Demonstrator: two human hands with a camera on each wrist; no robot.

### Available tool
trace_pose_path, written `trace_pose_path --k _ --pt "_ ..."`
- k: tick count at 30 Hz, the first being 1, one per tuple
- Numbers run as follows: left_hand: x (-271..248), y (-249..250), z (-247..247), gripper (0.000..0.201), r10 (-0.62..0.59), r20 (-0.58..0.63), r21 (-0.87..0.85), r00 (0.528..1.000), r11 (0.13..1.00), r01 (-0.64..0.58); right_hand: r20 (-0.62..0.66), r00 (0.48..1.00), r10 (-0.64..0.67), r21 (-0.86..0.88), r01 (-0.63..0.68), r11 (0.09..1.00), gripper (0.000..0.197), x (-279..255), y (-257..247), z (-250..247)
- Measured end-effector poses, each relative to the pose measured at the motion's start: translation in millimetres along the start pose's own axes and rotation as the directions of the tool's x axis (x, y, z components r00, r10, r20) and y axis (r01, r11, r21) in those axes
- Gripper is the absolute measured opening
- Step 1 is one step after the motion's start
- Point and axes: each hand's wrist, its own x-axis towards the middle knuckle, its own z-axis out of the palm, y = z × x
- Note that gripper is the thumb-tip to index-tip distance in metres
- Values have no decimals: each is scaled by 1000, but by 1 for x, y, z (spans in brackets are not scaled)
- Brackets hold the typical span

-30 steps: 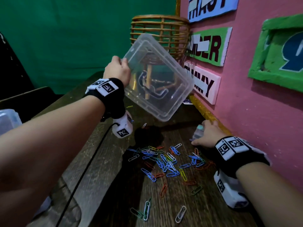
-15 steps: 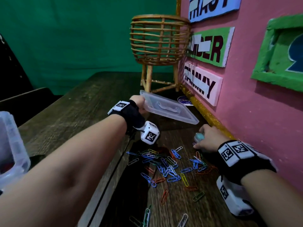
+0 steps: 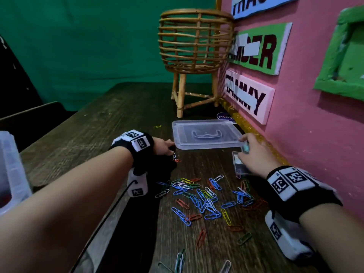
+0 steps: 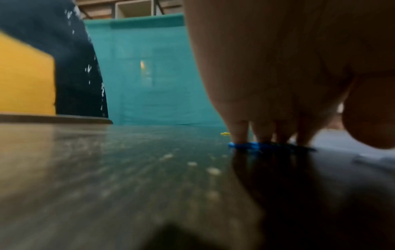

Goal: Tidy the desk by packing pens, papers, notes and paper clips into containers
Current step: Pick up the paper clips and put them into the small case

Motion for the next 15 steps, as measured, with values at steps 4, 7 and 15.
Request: trace_pose_path --k 4,7,15 --pt "-8 -1 -13 34 -40 -353 -191 935 981 -30 -68 997 -36 44 39 998 30 -1 -1 -3" --pt "-2 -8 -21 34 -129 -490 -107 862 990 87 -74 996 -47 44 50 998 31 -2 -3 -4" --pt "46 -28 -23 39 -139 -465 34 874 984 175 -54 999 -8 -35 6 999 23 5 2 1"
